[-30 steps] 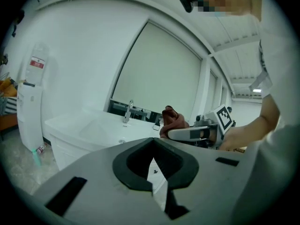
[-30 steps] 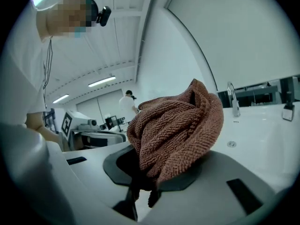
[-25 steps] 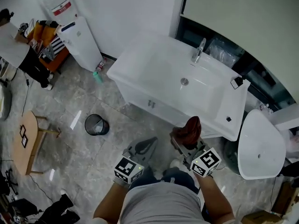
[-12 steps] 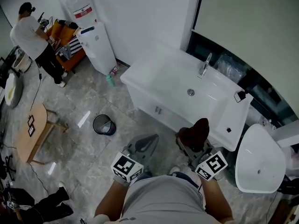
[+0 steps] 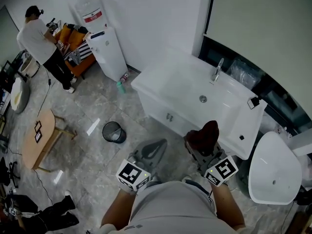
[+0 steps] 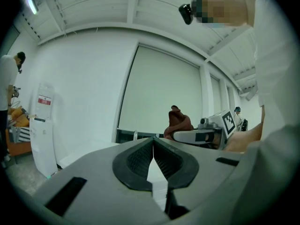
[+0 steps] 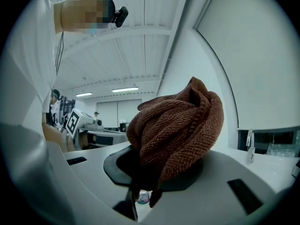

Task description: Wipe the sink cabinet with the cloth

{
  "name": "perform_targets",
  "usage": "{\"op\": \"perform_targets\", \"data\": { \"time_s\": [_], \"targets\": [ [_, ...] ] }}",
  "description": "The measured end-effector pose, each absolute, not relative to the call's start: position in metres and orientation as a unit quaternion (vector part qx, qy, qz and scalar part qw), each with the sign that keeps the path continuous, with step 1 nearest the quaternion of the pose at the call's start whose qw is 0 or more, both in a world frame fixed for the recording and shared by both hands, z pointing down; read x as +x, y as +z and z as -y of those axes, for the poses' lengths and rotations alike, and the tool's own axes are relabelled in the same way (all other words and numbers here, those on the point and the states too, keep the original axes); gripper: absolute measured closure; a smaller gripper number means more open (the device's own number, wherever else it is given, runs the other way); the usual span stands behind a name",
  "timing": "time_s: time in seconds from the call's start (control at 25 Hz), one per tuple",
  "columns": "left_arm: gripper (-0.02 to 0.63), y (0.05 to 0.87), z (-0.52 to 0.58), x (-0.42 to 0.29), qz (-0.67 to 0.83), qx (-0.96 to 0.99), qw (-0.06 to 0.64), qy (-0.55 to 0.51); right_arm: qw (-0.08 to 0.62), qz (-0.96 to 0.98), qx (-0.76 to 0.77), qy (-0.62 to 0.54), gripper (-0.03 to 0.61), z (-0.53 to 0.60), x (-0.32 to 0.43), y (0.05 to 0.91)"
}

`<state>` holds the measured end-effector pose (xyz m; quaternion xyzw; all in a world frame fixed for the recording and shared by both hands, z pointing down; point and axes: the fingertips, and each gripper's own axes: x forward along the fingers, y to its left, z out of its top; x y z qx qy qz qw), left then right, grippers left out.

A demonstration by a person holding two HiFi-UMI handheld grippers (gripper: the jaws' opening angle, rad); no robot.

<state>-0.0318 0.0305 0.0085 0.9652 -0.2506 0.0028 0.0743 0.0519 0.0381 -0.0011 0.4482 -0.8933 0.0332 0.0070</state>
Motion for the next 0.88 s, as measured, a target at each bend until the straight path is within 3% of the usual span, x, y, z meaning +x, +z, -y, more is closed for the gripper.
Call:
{"op": "perform_targets", "data": {
  "time_s": [0.88],
  "targets": [
    [0.601,-0.008,-0.028,-0.044,0.275,0.959,0.057,-0.019,0.008,0.911,0.411,0.028,0.488,-0.037,0.025,-0.002]
  ]
}}
